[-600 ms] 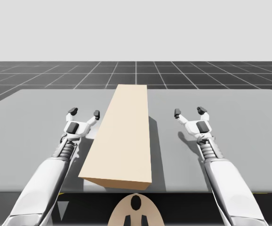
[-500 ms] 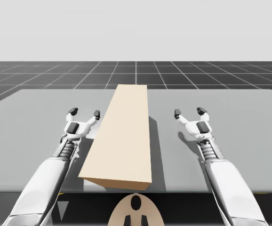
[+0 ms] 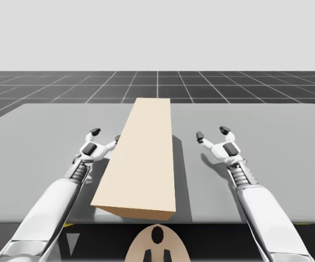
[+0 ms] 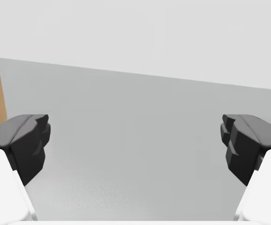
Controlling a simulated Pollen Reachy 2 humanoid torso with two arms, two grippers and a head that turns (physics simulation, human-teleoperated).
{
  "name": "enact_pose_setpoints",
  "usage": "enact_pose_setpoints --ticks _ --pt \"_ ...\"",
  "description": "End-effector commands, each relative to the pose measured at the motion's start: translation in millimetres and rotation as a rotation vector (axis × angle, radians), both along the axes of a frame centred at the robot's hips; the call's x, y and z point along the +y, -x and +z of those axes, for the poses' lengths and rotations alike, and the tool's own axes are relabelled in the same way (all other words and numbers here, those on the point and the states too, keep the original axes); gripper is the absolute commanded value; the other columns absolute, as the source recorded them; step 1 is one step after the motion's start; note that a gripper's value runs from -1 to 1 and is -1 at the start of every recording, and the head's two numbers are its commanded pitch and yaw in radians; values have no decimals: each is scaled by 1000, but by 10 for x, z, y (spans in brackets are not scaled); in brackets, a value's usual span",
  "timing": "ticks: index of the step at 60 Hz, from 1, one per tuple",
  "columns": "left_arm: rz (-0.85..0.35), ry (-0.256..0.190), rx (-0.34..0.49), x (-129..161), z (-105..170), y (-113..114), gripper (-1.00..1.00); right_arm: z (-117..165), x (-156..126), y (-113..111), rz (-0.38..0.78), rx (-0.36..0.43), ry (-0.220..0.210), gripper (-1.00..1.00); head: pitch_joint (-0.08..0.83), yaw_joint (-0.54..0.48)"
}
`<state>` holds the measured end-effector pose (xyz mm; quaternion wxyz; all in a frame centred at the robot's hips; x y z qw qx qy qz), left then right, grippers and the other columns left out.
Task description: Retrieve the object from inside the box.
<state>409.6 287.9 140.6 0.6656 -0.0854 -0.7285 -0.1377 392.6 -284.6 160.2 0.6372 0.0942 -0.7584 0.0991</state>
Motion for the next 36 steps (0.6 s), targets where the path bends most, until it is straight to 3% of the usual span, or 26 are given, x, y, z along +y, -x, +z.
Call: enact_pose_setpoints --ticks 1,3,5,7,21,36 --pt "-130 -21 52 22 -101 -44 -1000 -40 -28 -5 80 -15 27 -1000 -2 0" --pt "-166 -37 40 3 -102 -25 -1000 -42 -34 0 103 -19 21 -1000 -4 -3" --pt "-210 -43 28 -21 -101 -3 -1000 -68 -32 -12 117 -75 -12 -1000 -6 -7" --pt "-247 -38 -15 -76 -114 42 -1000 -61 -47 1 136 -63 6 -1000 -7 -10" --pt "-559 -119 -71 -251 -70 308 -1000 -32 -22 140 359 -96 -47 -1000 -13 -17" --pt "-777 -181 -67 -235 -80 509 -1000 -26 116 426 604 -158 14 -1000 -10 -16"
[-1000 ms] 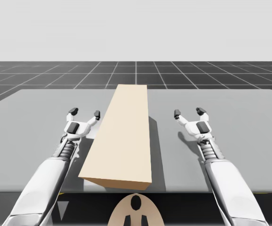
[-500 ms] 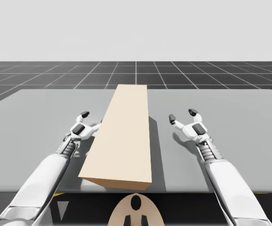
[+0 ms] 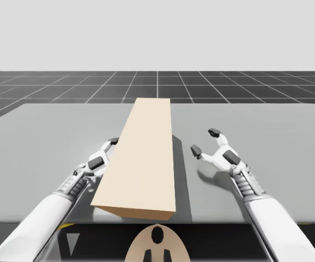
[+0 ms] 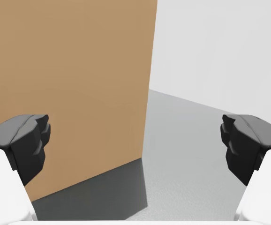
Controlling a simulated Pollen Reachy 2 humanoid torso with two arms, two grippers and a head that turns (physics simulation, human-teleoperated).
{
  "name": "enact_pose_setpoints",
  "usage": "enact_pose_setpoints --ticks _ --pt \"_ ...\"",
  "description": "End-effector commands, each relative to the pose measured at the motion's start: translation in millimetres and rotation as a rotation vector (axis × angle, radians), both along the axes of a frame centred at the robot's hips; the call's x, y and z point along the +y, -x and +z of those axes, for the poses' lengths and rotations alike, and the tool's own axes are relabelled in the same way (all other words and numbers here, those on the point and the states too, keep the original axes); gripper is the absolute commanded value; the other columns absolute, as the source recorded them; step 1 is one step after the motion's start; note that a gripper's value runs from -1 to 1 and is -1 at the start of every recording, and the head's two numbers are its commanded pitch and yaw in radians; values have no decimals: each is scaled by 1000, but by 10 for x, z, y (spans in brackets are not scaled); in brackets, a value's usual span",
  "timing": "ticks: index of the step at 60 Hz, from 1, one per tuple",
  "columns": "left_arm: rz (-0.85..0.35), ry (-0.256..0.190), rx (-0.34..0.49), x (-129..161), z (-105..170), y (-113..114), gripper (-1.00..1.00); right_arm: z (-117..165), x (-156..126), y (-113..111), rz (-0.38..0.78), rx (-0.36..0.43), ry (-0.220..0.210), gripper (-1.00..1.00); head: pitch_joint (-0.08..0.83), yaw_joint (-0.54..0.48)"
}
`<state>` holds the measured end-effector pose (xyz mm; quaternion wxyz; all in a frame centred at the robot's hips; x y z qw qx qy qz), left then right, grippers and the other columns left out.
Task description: Retrieve the object from inside the box.
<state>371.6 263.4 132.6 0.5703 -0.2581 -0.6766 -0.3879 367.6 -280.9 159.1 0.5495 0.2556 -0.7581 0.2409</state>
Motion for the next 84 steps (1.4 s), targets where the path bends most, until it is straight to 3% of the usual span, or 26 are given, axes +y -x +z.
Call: enact_pose_setpoints --ticks 1,5,8,13,18,22,29,39,43,53,64,77,82,83,84 --pt "-152 -51 -7 7 0 136 -1000 -21 85 188 158 -37 27 -1000 -10 -16" --pt "-215 -56 -1 -21 -8 186 -1000 -49 110 259 187 -48 49 -1000 -10 -15" --pt "-248 -86 -7 -57 -7 199 -1000 -63 117 299 201 -60 65 -1000 -9 -16" --pt "-286 -108 -13 -99 11 162 -1000 -72 115 326 213 -69 67 -1000 -10 -15" --pt "-317 -96 -9 -118 22 41 -1000 -73 125 341 232 -80 67 -1000 -11 -14" --pt "-346 -53 -4 -144 18 -109 -1000 -76 142 365 253 -87 71 -1000 -11 -15" --pt "-348 -23 -10 -212 -11 -356 -1000 -78 160 385 273 -100 74 -1000 -7 -16" --pt "-402 -13 23 -387 -57 -615 -1000 -83 168 396 289 -109 75 -1000 -4 -16" --pt "-469 -30 36 -569 -76 -687 -1000 -83 176 410 304 -118 73 -1000 -4 -20" --pt "-591 -53 59 -943 -41 -697 -1000 -93 177 424 317 -126 74 -1000 0 -32" --pt "-667 -43 79 -1190 -53 -705 -1000 -106 199 436 330 -130 82 -1000 3 -37" --pt "-763 16 148 -1355 -105 -747 -1000 -128 224 440 343 -133 93 -1000 5 -42" --pt "-816 25 218 -1371 -139 -694 -1000 -134 231 440 344 -133 100 -1000 6 -42" --pt "-820 36 205 -1377 -156 -677 -645 -135 234 441 345 -134 101 -1000 6 -41" --pt "-820 42 206 -1381 -161 -674 -437 -136 234 441 346 -134 101 -1000 6 -40"
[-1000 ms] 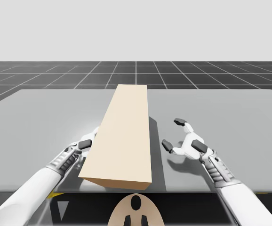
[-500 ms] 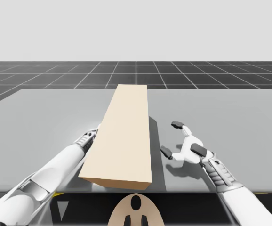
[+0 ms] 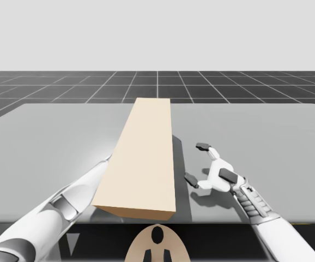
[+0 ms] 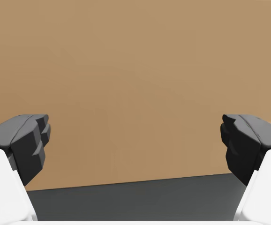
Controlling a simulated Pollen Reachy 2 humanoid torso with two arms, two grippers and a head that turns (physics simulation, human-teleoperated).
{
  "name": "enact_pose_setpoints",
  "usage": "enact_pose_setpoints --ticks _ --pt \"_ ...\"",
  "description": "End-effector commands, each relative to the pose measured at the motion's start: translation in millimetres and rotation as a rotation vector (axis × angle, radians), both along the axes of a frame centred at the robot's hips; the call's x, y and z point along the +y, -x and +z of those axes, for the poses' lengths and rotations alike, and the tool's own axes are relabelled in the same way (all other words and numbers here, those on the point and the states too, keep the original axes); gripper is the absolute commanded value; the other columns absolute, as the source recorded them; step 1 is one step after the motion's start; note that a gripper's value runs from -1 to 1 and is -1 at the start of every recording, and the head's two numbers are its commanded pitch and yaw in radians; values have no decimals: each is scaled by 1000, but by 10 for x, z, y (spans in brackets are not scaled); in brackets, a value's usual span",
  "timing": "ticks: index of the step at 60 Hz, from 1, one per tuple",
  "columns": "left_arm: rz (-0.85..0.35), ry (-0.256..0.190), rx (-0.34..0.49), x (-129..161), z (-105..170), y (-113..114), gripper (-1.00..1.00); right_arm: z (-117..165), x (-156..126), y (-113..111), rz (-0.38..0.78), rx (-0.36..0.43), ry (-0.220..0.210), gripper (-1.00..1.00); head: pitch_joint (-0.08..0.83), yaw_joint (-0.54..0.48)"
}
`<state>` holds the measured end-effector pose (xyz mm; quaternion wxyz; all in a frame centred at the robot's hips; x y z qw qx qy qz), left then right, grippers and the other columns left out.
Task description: Retrieve the object from inside the box.
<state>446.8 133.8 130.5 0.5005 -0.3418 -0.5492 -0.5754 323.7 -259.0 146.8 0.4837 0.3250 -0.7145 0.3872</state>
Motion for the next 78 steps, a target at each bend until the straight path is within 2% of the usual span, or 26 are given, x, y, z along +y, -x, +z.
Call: enact_pose_setpoints --ticks 1,2,3,9,15,23,28,43,51,54,67,78 --pt "-346 208 284 -84 -144 80 -155 -13 15 3 29 -33 -36 -1000 7 -40" --pt "-352 203 297 -77 -148 88 785 -13 16 4 29 -33 -36 -1000 8 -40" --pt "-368 203 318 -62 -154 104 991 -15 19 4 29 -33 -34 -1000 10 -38" --pt "-377 225 363 -17 -168 124 1000 -11 21 9 31 -35 -33 -1000 8 -35" --pt "-362 222 350 41 -191 125 1000 -9 20 12 33 -35 -33 -1000 5 -36" --pt "-320 258 323 256 -76 144 1000 -6 20 17 38 -34 -35 -1000 7 -32" --pt "-267 285 292 548 46 184 1000 -8 13 21 40 -29 -35 -1000 7 -27" --pt "-141 263 194 1311 193 453 1000 -7 -11 35 48 -27 -32 -1000 -1 -22" --pt "-74 268 142 1660 303 553 1000 -1 -21 43 54 -27 -33 -1000 -5 -20" --pt "-44 282 129 1802 360 576 1000 3 -27 44 55 -28 -34 -1000 -5 -19" --pt "69 334 48 2255 612 654 1000 12 -45 56 61 -27 -34 -1000 -13 -16" --pt "124 331 -12 2464 876 651 1000 24 -65 61 60 -27 -38 -1000 -18 -18"
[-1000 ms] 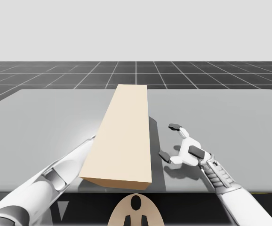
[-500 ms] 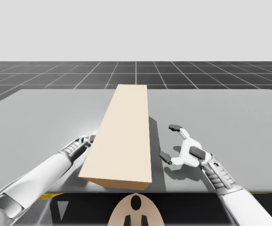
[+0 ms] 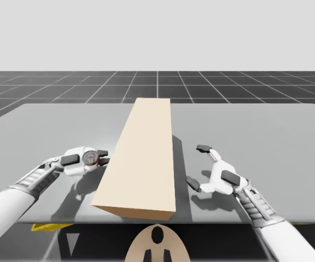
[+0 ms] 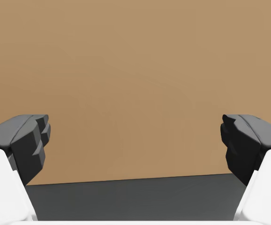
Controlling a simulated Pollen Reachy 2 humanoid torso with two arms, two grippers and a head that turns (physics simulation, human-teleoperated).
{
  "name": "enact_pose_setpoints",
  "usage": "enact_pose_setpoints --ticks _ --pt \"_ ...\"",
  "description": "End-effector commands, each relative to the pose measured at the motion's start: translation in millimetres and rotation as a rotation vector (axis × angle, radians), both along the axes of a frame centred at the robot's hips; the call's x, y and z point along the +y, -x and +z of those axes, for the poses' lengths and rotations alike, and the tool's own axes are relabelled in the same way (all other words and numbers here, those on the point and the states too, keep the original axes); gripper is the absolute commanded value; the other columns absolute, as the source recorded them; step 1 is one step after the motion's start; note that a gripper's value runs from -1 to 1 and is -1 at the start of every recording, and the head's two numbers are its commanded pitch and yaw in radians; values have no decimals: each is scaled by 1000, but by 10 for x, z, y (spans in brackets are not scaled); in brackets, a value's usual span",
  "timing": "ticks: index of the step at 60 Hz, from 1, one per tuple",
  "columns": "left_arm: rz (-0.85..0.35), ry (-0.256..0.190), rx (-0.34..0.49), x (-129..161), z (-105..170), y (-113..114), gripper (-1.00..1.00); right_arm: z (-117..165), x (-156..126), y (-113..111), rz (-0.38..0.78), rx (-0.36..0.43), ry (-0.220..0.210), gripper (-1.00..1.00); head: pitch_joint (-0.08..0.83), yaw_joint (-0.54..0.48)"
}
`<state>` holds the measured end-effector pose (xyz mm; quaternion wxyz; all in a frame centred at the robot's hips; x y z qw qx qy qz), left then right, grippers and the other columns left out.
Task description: Retrieve the object from inside the box.
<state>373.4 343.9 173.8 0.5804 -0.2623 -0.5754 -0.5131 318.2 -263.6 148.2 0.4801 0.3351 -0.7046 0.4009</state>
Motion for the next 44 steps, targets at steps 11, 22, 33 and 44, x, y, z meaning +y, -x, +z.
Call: enact_pose_setpoints --ticks 11,22,33,44 --pt "-76 343 -133 568 824 -101 1000 17 -45 10 23 -30 -54 -1000 -23 -19" --pt "-23 289 -195 716 1240 -117 1000 28 -64 11 20 -31 -55 -1000 -28 -21" --pt "12 255 -266 825 1736 -56 1000 36 -79 10 20 -33 -56 -1000 -31 -25" --pt "44 238 -334 848 2233 -44 1000 37 -82 8 22 -33 -56 -1000 -33 -27"
